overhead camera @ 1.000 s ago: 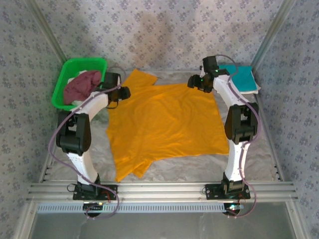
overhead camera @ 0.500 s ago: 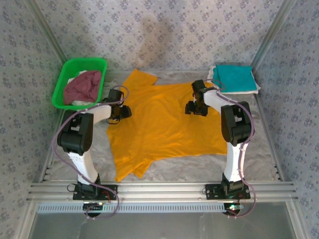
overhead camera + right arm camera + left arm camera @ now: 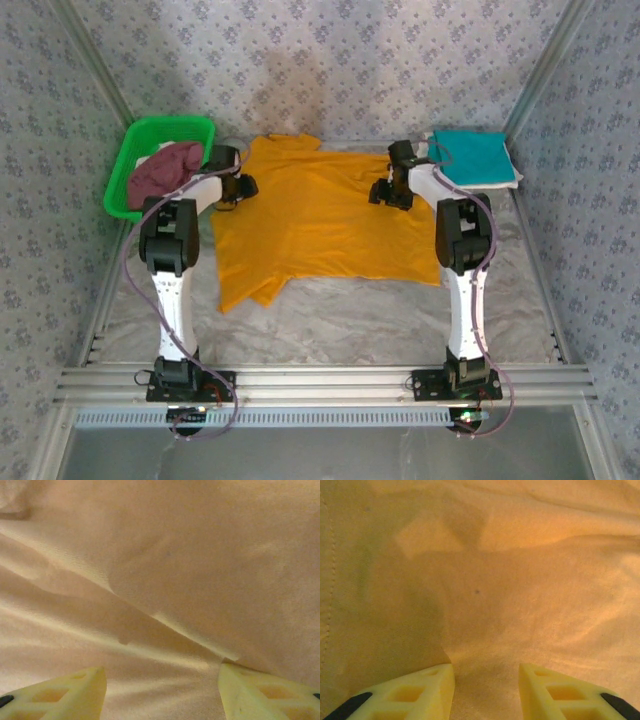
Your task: Fold and stack the t-shirts
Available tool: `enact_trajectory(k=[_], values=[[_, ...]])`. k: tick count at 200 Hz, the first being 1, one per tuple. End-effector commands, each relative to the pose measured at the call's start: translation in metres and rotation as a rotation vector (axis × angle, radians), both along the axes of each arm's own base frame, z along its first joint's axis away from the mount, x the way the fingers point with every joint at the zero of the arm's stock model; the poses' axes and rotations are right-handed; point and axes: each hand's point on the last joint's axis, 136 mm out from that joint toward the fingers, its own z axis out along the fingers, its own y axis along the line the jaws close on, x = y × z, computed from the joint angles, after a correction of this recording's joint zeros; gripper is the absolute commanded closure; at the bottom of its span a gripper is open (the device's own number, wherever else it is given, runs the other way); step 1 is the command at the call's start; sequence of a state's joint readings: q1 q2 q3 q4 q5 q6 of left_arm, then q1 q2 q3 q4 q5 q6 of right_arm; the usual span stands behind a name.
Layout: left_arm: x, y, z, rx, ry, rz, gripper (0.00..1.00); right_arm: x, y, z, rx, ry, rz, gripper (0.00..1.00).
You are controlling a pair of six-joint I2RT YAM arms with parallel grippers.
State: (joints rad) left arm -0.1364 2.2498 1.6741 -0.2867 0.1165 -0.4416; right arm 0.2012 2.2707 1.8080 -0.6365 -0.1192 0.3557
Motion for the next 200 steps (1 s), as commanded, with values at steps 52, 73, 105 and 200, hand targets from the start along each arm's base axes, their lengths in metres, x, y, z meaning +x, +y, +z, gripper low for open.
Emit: enact_trajectory(k=[52, 73, 105, 200], values=[[-0.074, -0.010, 0.103, 0.032, -0.113, -0.039, 0.43, -0.027, 0.007, 0.084, 0.025, -0.094, 0.040, 0.32], [-0.140, -0.001, 0.108, 0.091, -0.108, -0.017, 0.40, -0.052, 0.015, 0.109, 0.046, -0.190, 0.084, 0.30], [-0.262, 0.030, 0.053, 0.107, 0.129, 0.055, 0.39, -0.107, 0.045, 0.110, 0.019, -0.329, 0.275, 0.25], [-0.367, 0.012, -0.004, 0.062, 0.425, 0.029, 0.43, -0.159, 0.061, 0.057, 0.009, -0.344, 0.331, 0.24]])
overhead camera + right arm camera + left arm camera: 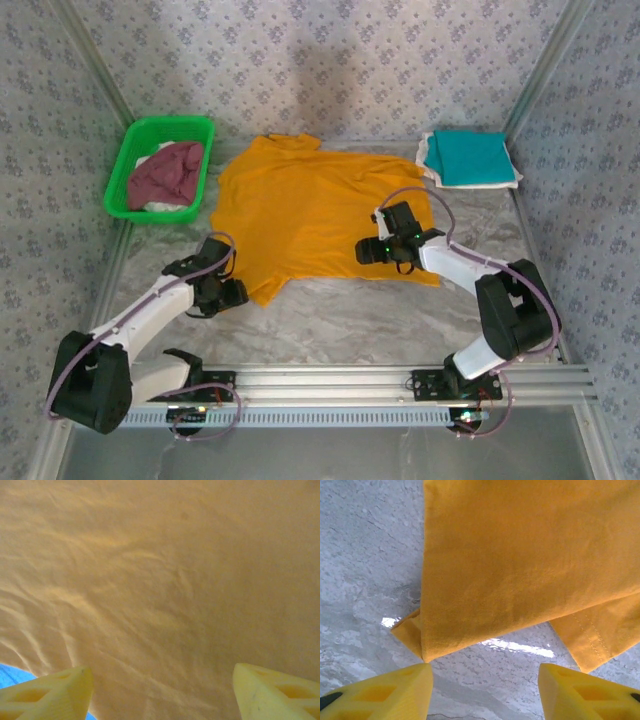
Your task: Fold and stack the t-shirts
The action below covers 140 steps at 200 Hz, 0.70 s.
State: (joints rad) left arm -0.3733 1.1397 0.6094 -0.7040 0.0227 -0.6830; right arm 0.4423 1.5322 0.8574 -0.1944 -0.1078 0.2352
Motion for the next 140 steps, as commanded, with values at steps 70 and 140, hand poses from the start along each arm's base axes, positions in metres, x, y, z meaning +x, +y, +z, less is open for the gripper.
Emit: enact_trajectory(k=[70, 140], values=[[-0.009, 0.014, -0.019, 0.081, 0.082, 0.035, 0.48, 0.023, -0.001, 0.012, -0.028, -0.091, -0.023, 0.24], [0.002, 0.017, -0.020, 0.089, 0.030, 0.005, 0.87, 0.028, -0.007, 0.013, -0.025, -0.097, -0.039, 0.23]])
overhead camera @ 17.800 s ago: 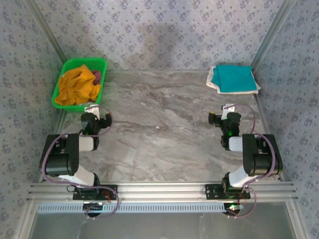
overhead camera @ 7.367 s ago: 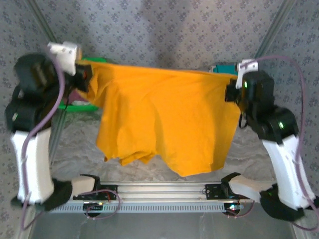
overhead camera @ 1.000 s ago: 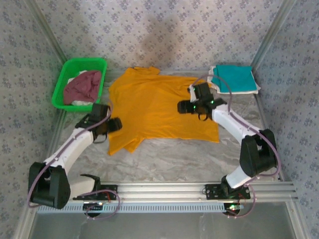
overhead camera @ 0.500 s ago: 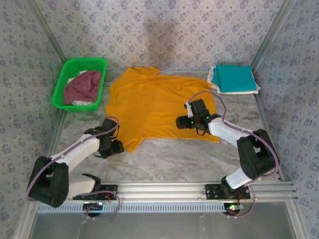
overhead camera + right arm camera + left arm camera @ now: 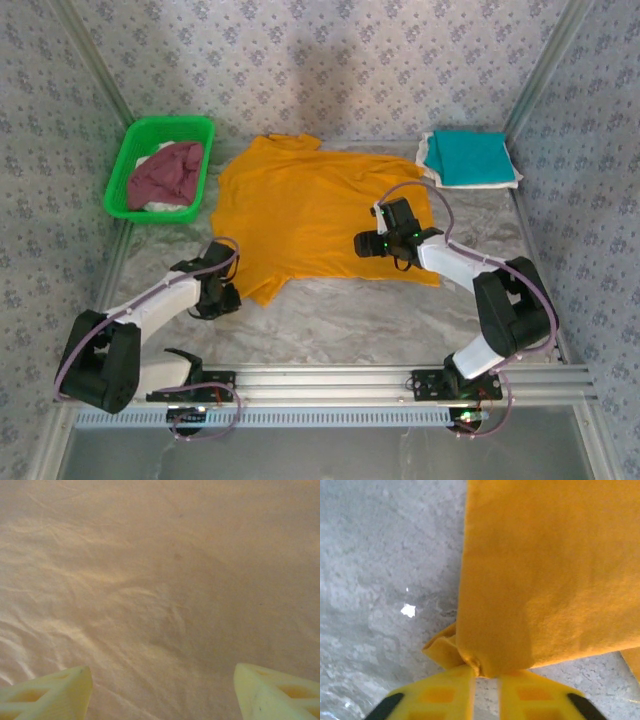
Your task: Fold and stack the t-shirts
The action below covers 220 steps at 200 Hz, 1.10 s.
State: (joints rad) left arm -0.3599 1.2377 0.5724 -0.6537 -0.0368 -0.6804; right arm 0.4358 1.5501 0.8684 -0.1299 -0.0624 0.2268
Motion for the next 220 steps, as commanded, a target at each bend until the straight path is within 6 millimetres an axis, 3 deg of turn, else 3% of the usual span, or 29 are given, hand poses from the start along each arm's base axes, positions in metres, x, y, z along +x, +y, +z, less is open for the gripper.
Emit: enact_trajectory(k=[1, 23, 63, 89, 143, 174, 190, 207, 220], values=[[0.005, 0.002, 0.007, 0.003, -0.028, -0.019, 0.88, 0.009, -0.004, 0.006, -0.012, -0.027, -0.012, 0.23], [0.013, -0.007, 0.027, -0.043, -0.071, -0.035, 1.00, 0.011, -0.011, 0.009, -0.002, -0.024, -0.032, 0.23], [0.020, -0.014, 0.057, -0.142, -0.080, -0.029, 1.00, 0.013, -0.027, 0.012, 0.027, -0.018, -0.079, 0.23], [0.033, -0.019, 0.065, -0.240, -0.080, -0.010, 1.00, 0.012, -0.030, 0.012, 0.029, -0.008, -0.083, 0.23], [0.092, -0.020, 0.078, -0.305, -0.160, -0.015, 1.00, 0.014, -0.048, 0.010, 0.055, 0.021, -0.183, 0.23], [0.127, -0.016, 0.067, -0.317, -0.178, -0.007, 1.00, 0.019, -0.067, 0.004, 0.077, 0.058, -0.268, 0.23], [0.142, -0.014, 0.060, -0.304, -0.181, -0.006, 0.84, 0.021, -0.069, 0.005, 0.078, 0.059, -0.280, 0.23], [0.146, -0.012, 0.057, -0.292, -0.192, -0.002, 0.81, 0.023, -0.071, 0.010, 0.069, 0.056, -0.282, 0.23], [0.144, -0.006, 0.056, -0.269, -0.216, 0.014, 0.62, 0.023, -0.070, 0.014, 0.071, 0.047, -0.279, 0.23]])
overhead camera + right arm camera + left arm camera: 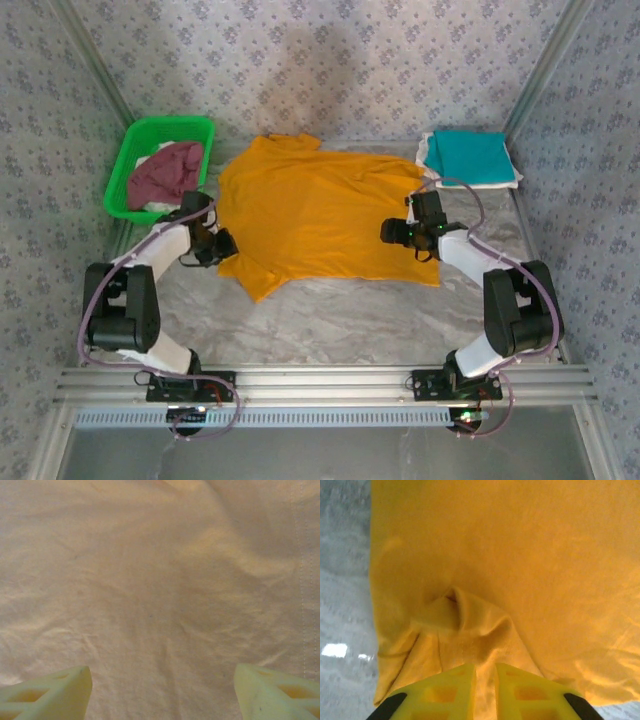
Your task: Fold and stack the t-shirts
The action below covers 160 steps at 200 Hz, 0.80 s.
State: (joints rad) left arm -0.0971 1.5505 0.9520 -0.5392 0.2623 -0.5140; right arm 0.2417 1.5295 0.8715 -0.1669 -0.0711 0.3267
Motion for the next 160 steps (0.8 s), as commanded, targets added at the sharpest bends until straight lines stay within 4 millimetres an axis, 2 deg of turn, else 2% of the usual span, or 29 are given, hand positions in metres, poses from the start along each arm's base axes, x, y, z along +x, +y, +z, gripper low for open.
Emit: enact_trajectory(k=[1, 21, 32, 54, 70, 83, 118, 160], values=[[0.011, 0.005, 0.009, 0.019, -0.082, 0.005, 0.61, 0.002, 0.001, 0.011, 0.013, 0.004, -0.012, 0.23], [-0.001, 0.021, 0.008, 0.064, -0.099, 0.043, 0.58, 0.003, 0.002, 0.011, 0.013, -0.007, -0.004, 0.23], [-0.010, 0.031, 0.006, 0.079, -0.100, 0.074, 0.53, 0.004, 0.004, 0.009, 0.019, -0.003, 0.004, 0.23], [-0.030, 0.054, -0.002, 0.082, -0.092, 0.160, 0.50, 0.006, 0.012, 0.008, 0.022, -0.001, 0.031, 0.23], [-0.042, 0.062, -0.008, 0.068, -0.088, 0.192, 0.49, 0.007, 0.016, 0.009, 0.019, -0.004, 0.044, 0.23], [-0.046, 0.060, -0.014, 0.057, -0.083, 0.183, 0.50, 0.008, 0.020, 0.009, 0.017, -0.008, 0.050, 0.23], [-0.030, 0.043, -0.018, -0.030, -0.101, 0.120, 0.52, 0.008, 0.030, 0.008, 0.006, -0.008, 0.076, 0.23], [-0.005, 0.031, 0.003, -0.010, -0.162, 0.071, 0.56, 0.005, 0.033, 0.008, -0.010, -0.009, 0.078, 0.23]])
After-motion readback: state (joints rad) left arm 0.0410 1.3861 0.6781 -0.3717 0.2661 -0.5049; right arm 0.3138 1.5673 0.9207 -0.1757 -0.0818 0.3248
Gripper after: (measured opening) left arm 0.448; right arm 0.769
